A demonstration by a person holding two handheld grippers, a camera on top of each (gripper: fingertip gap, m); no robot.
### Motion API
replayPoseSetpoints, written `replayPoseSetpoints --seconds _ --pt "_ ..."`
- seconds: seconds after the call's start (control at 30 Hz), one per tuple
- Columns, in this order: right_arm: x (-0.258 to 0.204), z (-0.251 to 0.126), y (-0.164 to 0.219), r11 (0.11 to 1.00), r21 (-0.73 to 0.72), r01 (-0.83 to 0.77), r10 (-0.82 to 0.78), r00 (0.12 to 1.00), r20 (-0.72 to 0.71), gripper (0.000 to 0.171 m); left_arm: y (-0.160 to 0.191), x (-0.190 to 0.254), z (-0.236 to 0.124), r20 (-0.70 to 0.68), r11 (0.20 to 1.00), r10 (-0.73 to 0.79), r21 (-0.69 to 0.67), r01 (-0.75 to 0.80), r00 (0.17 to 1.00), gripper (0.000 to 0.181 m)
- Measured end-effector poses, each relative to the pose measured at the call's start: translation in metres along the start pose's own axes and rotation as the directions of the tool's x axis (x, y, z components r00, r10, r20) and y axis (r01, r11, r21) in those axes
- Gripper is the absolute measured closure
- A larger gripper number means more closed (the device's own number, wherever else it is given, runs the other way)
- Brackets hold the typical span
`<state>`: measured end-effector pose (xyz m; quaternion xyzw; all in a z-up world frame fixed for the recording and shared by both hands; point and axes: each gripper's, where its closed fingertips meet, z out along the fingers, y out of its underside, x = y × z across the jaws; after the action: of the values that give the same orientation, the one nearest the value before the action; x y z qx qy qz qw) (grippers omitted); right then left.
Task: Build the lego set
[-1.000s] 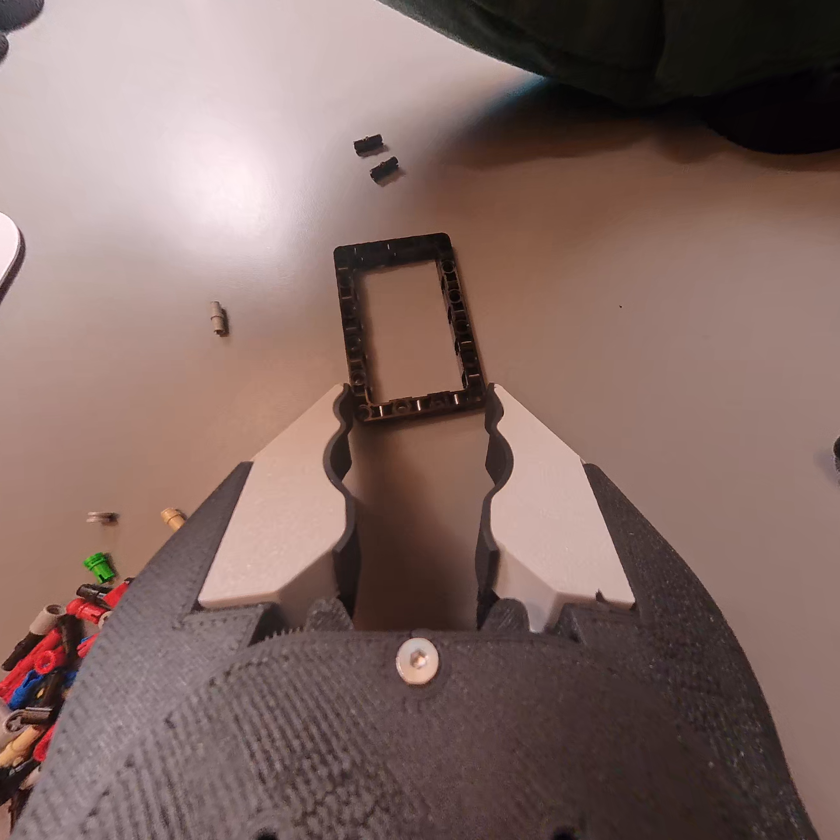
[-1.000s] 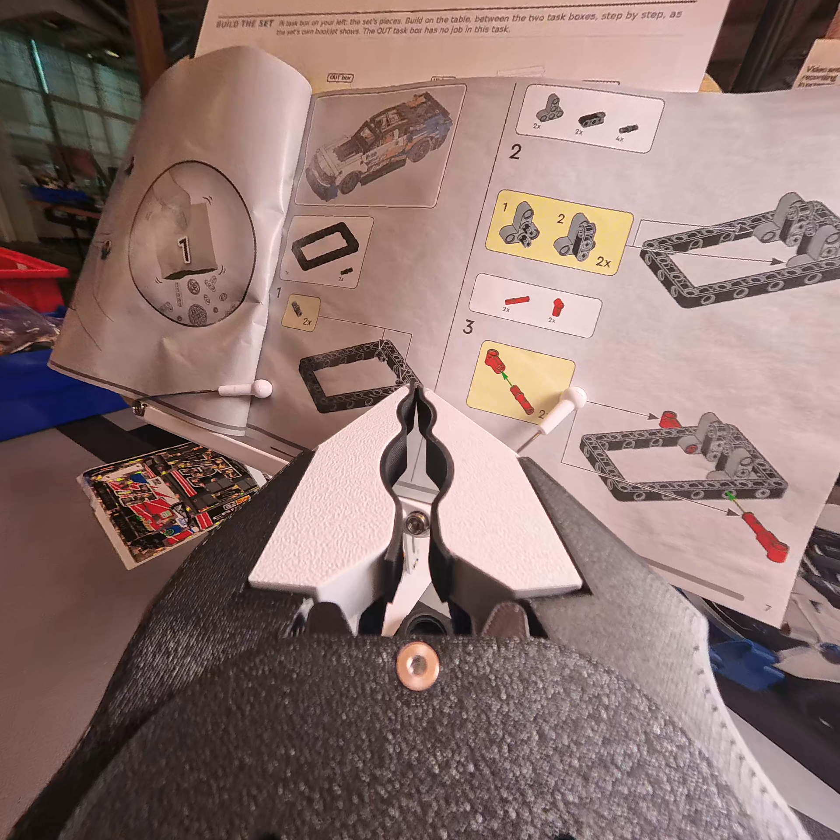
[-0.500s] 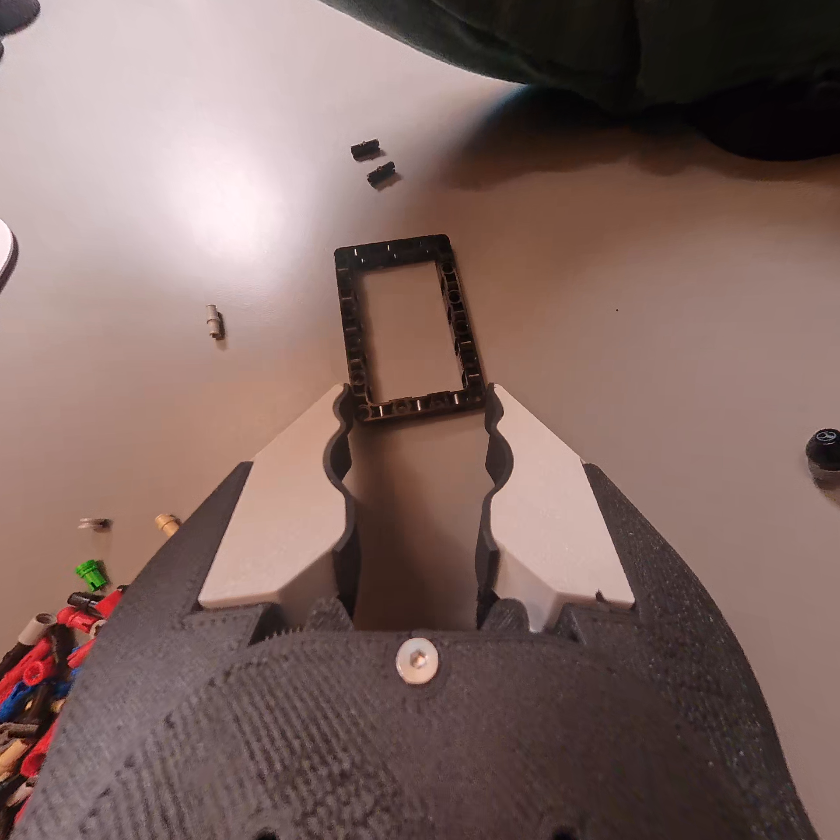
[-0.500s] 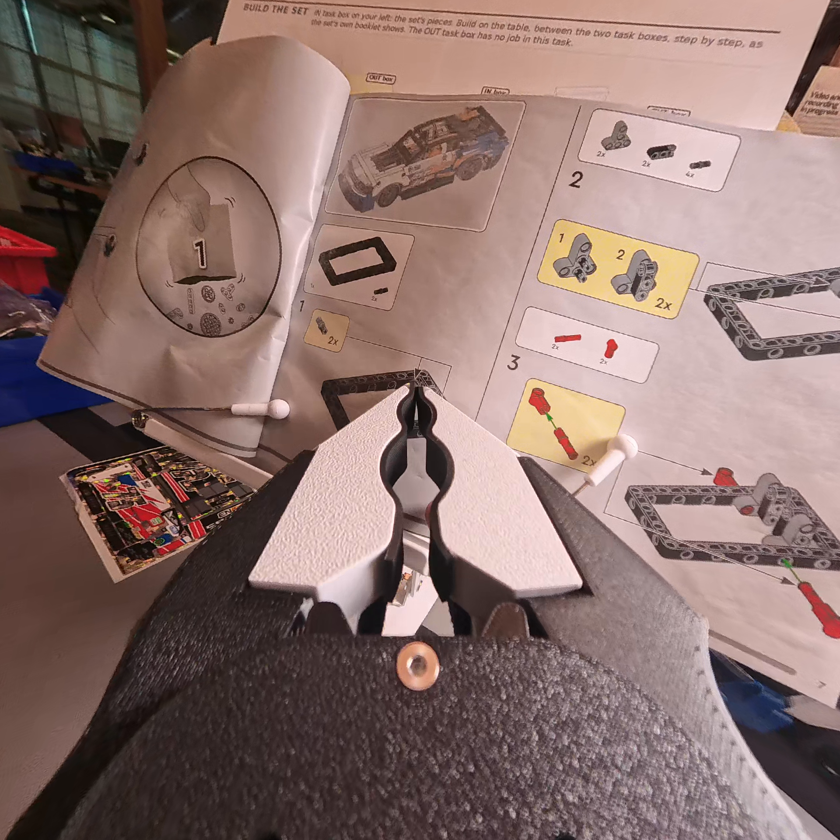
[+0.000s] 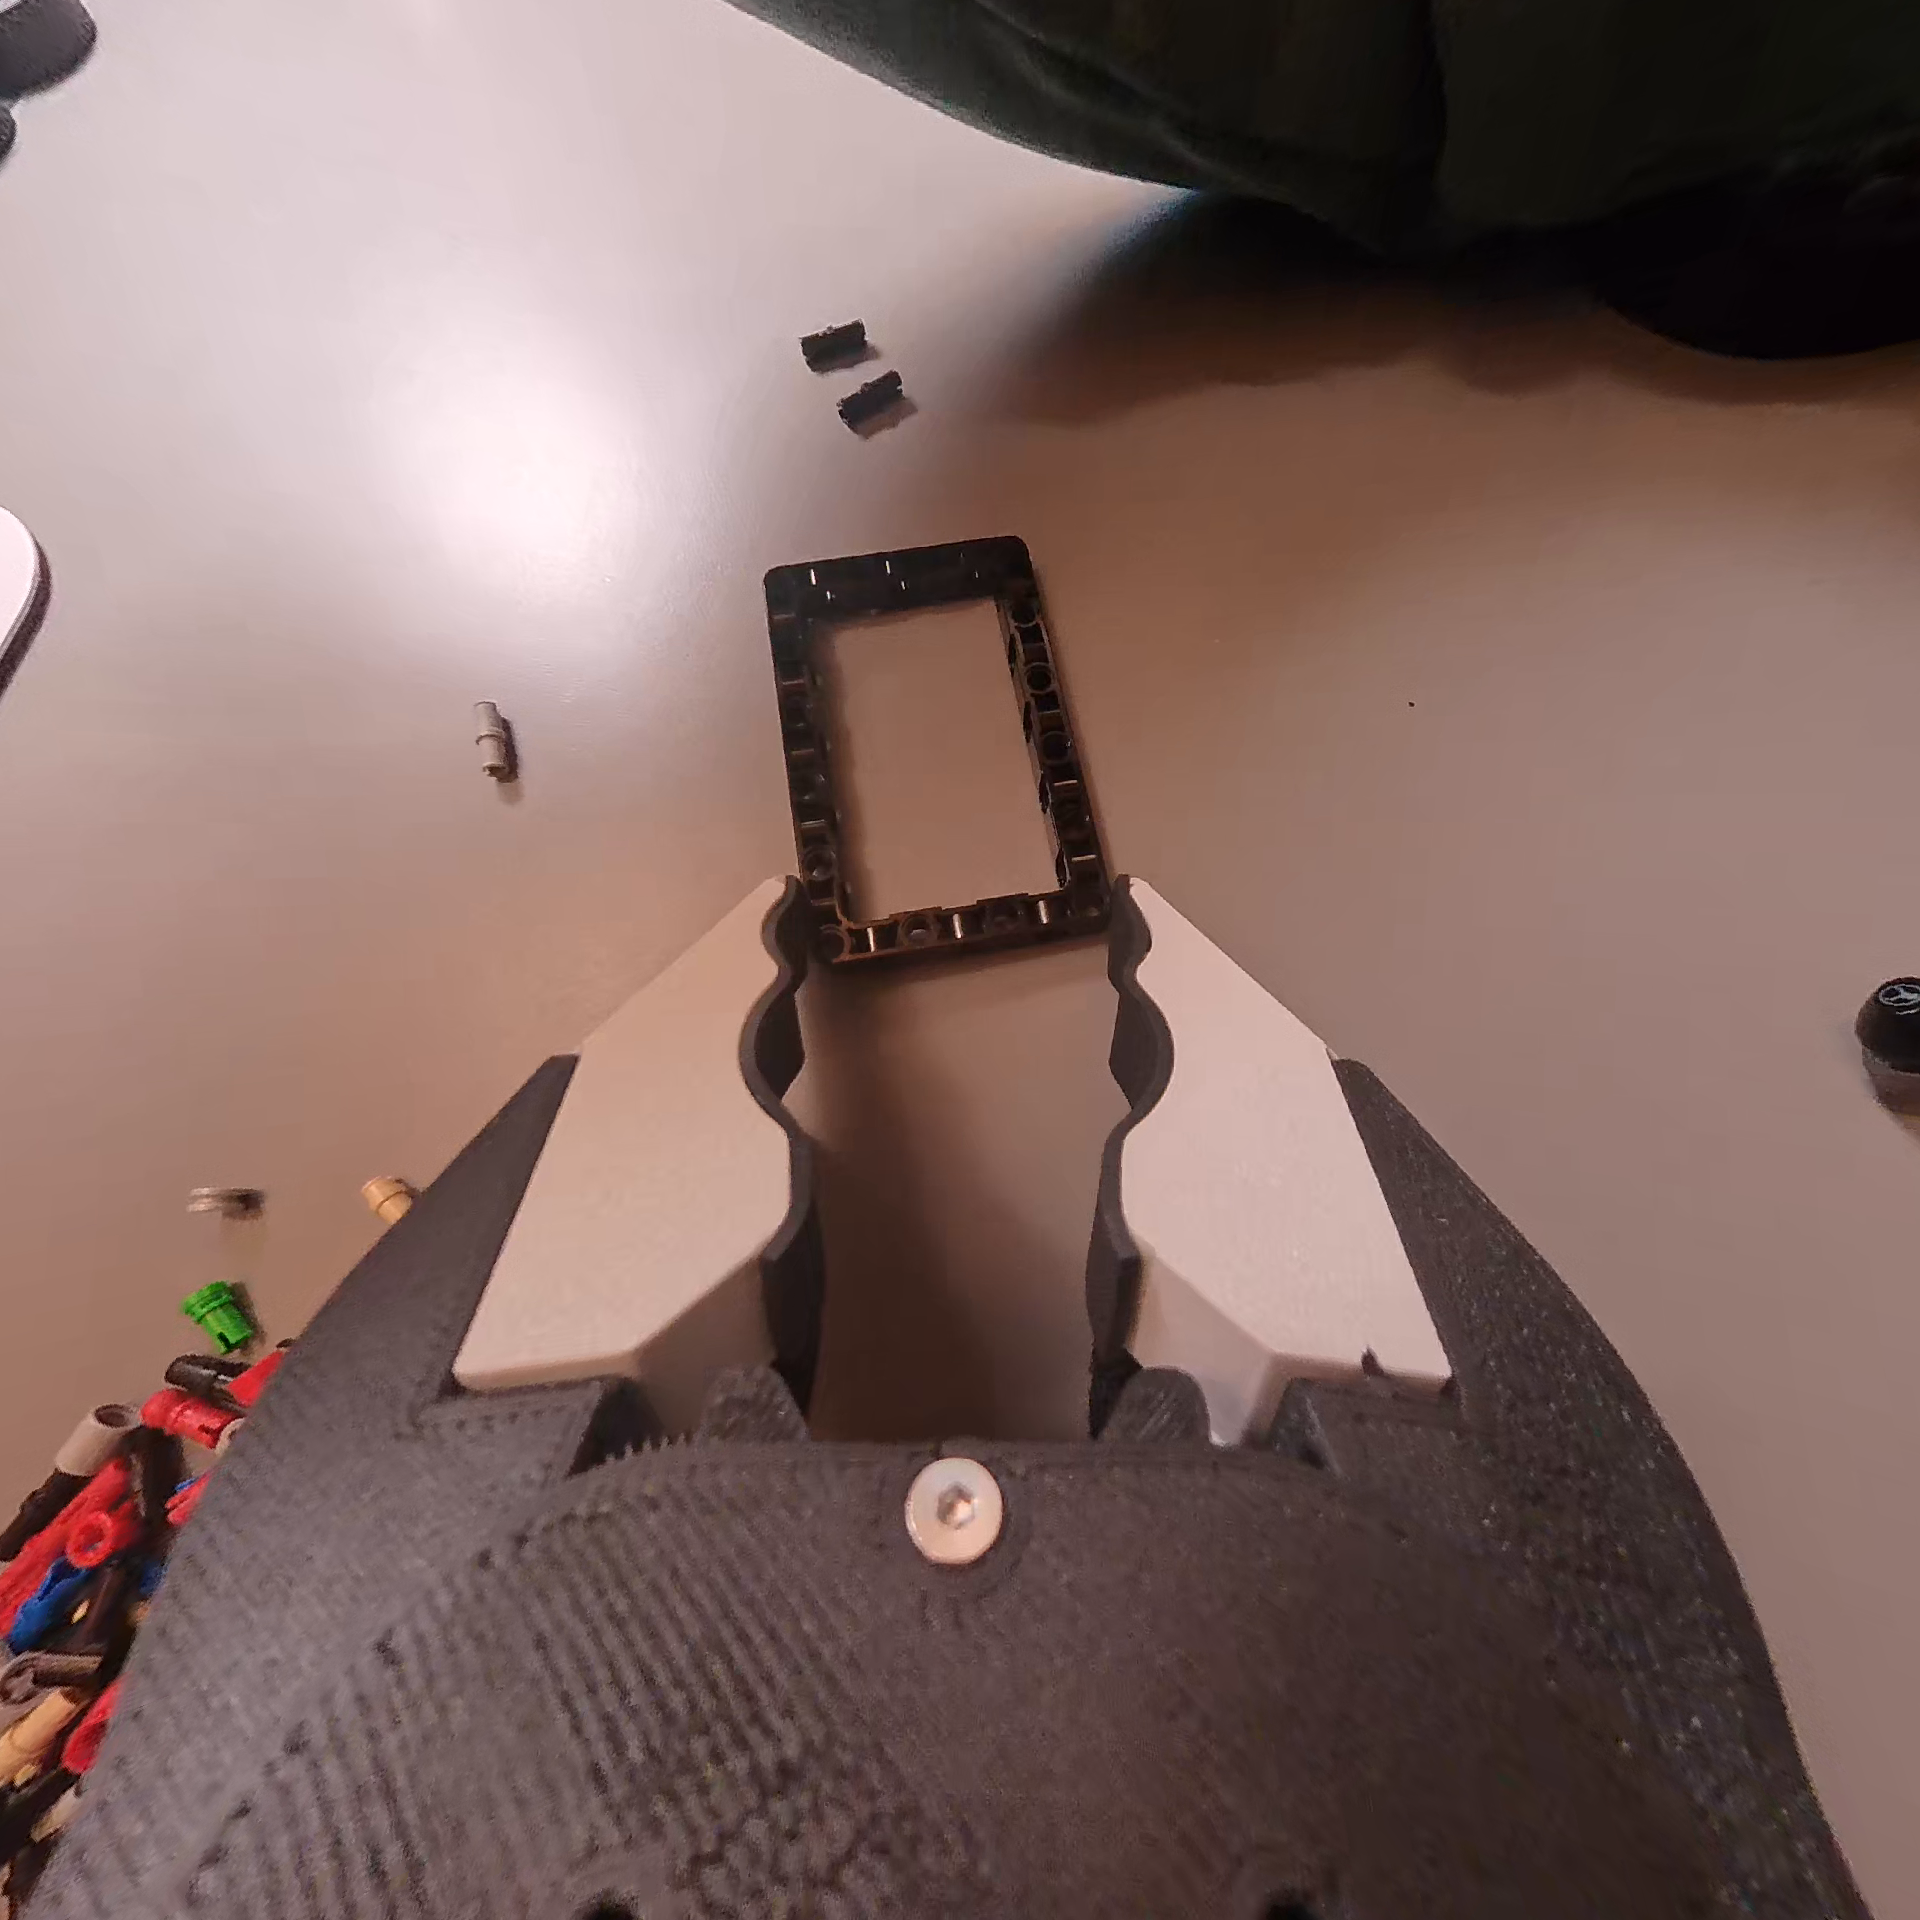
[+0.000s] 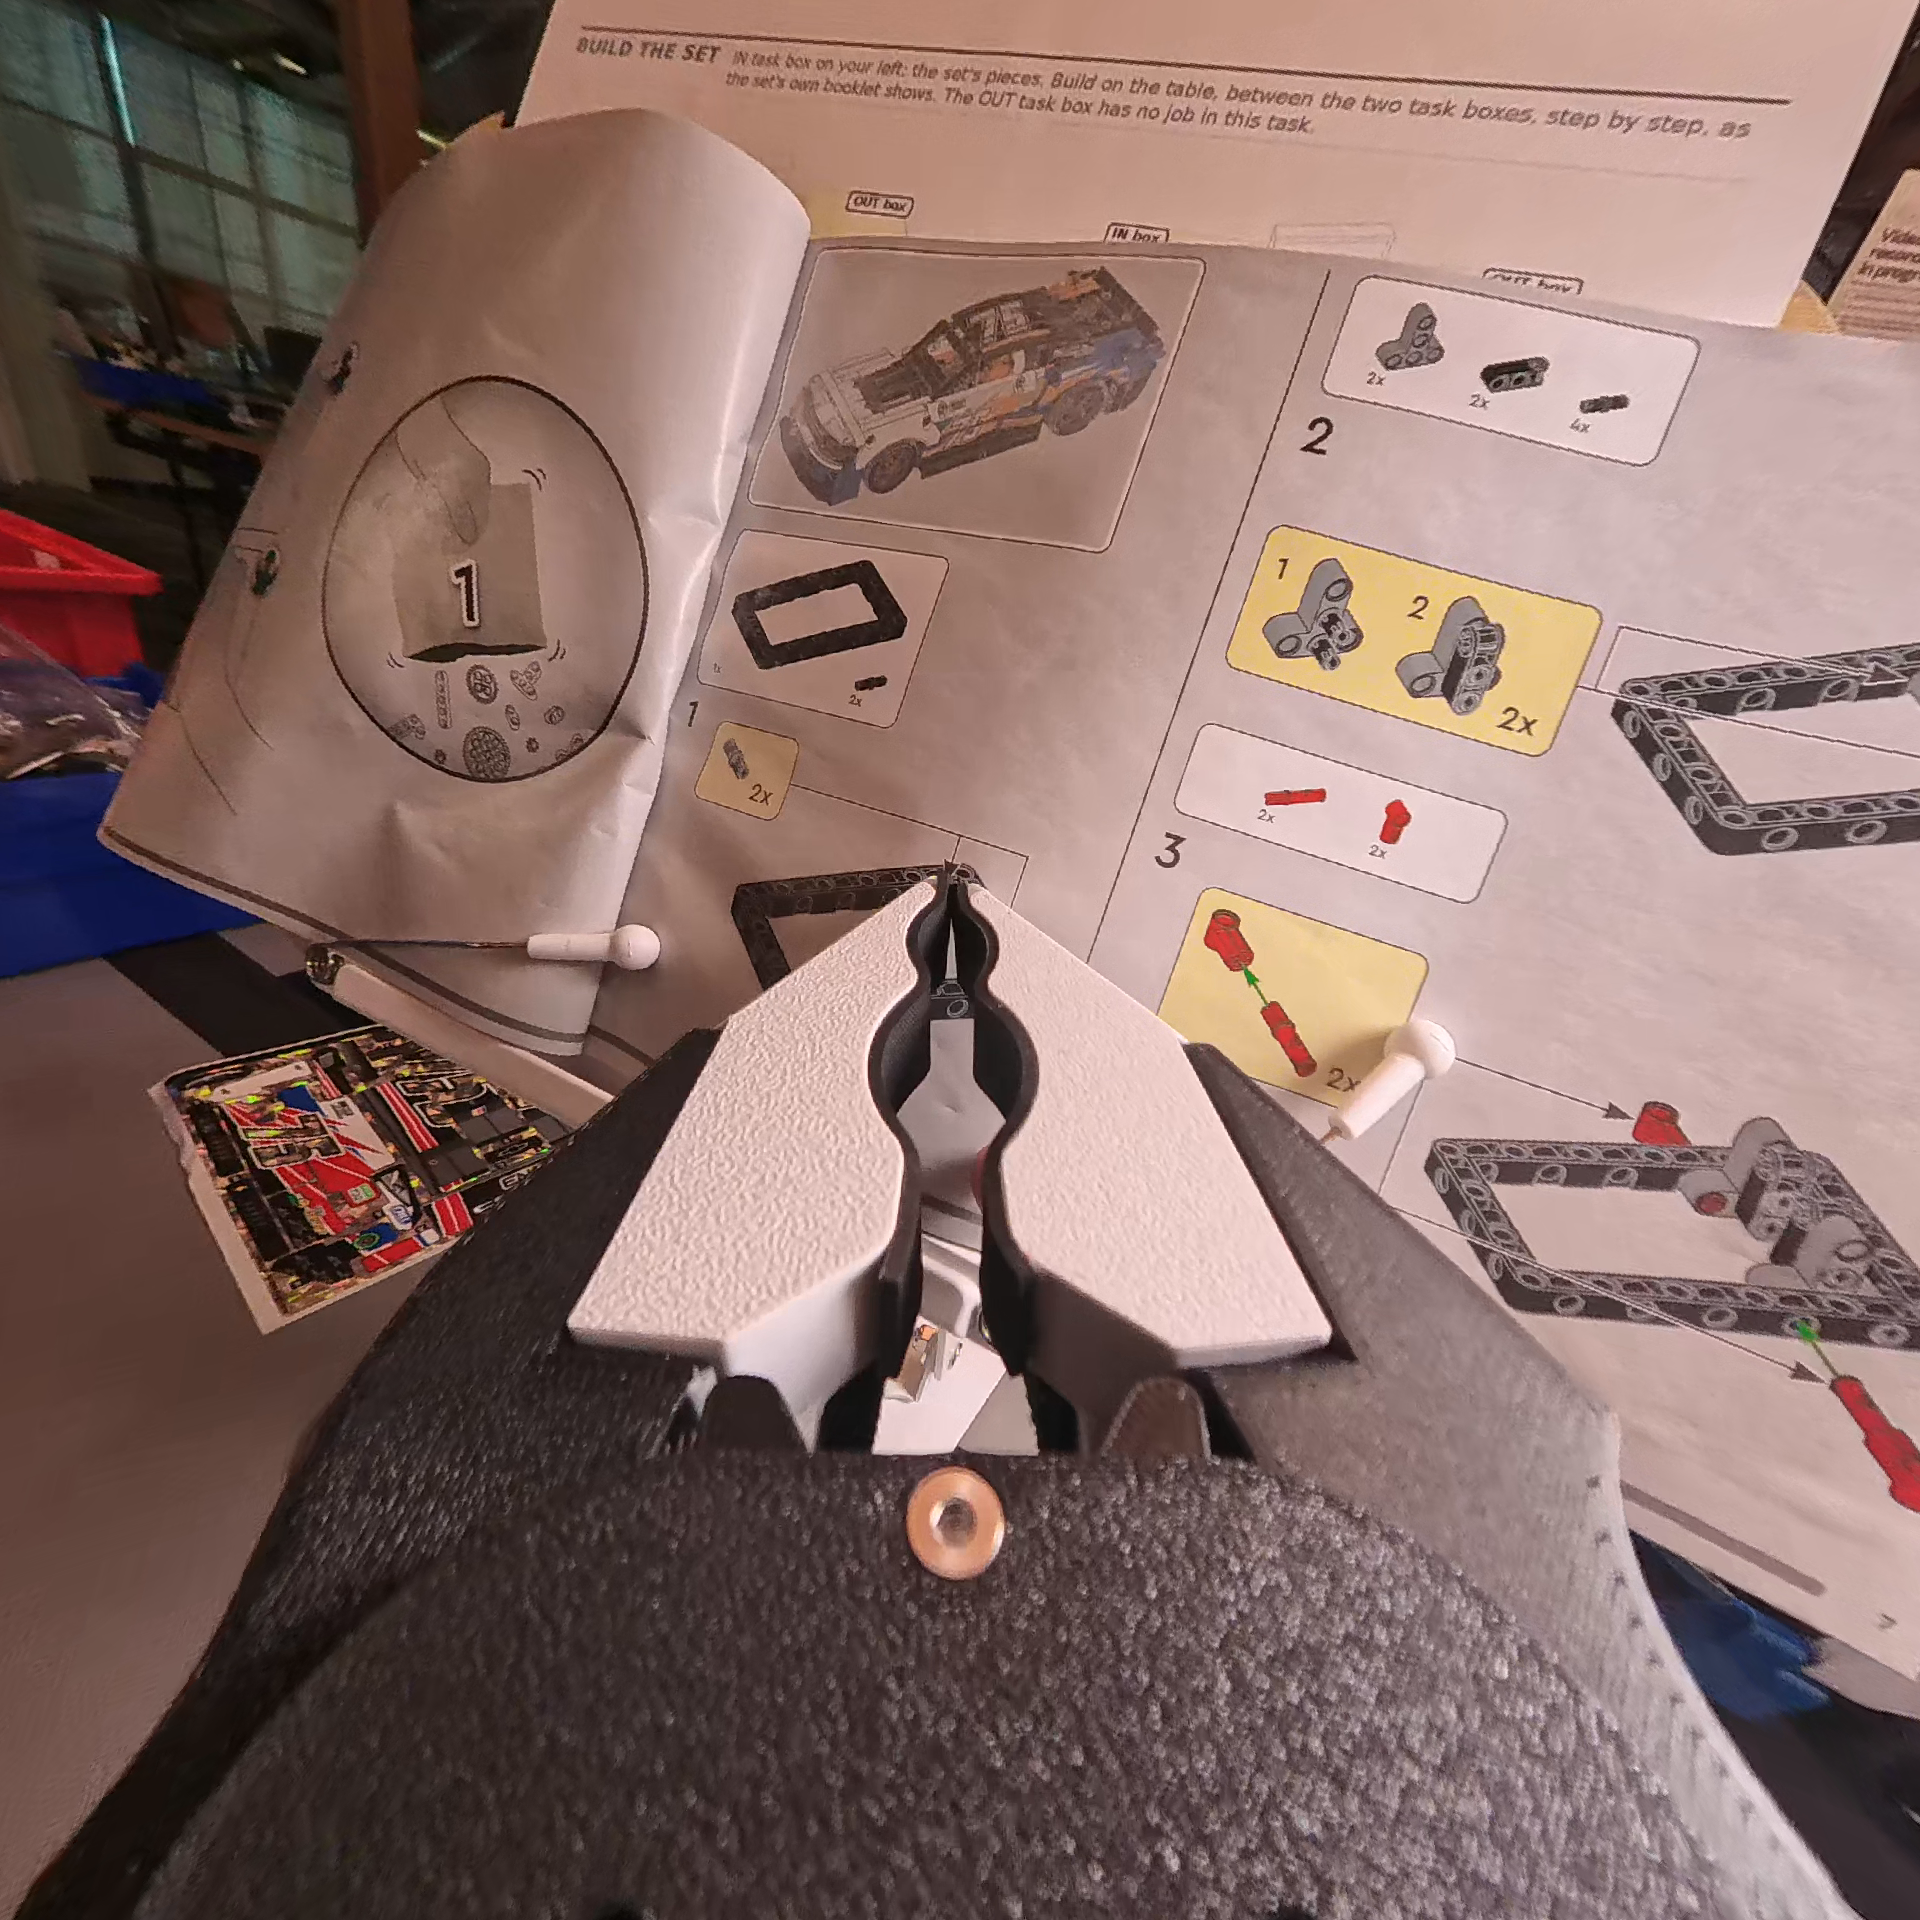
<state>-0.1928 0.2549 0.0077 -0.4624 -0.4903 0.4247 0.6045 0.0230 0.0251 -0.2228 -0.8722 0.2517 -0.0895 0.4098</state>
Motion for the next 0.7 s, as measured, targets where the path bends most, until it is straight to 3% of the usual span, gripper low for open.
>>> replayPoseSetpoints --seconds 0.4,0.7 --pt "0.020 -0.019 0.005 0.999 -0.035 -0.035 0.034 0.999 -0.011 0.171 0.001 0.000 0.000 -0.005 1.000 -0.003 -0.001 0.003 1.000 0.124" --pt "0.011 -0.014 0.014 0.999 -0.049 -0.015 0.017 0.999 0.029 0.171 0.001 0.000 0.000 -0.010 1.000 -0.005 -0.002 0.005 1.000 0.124"
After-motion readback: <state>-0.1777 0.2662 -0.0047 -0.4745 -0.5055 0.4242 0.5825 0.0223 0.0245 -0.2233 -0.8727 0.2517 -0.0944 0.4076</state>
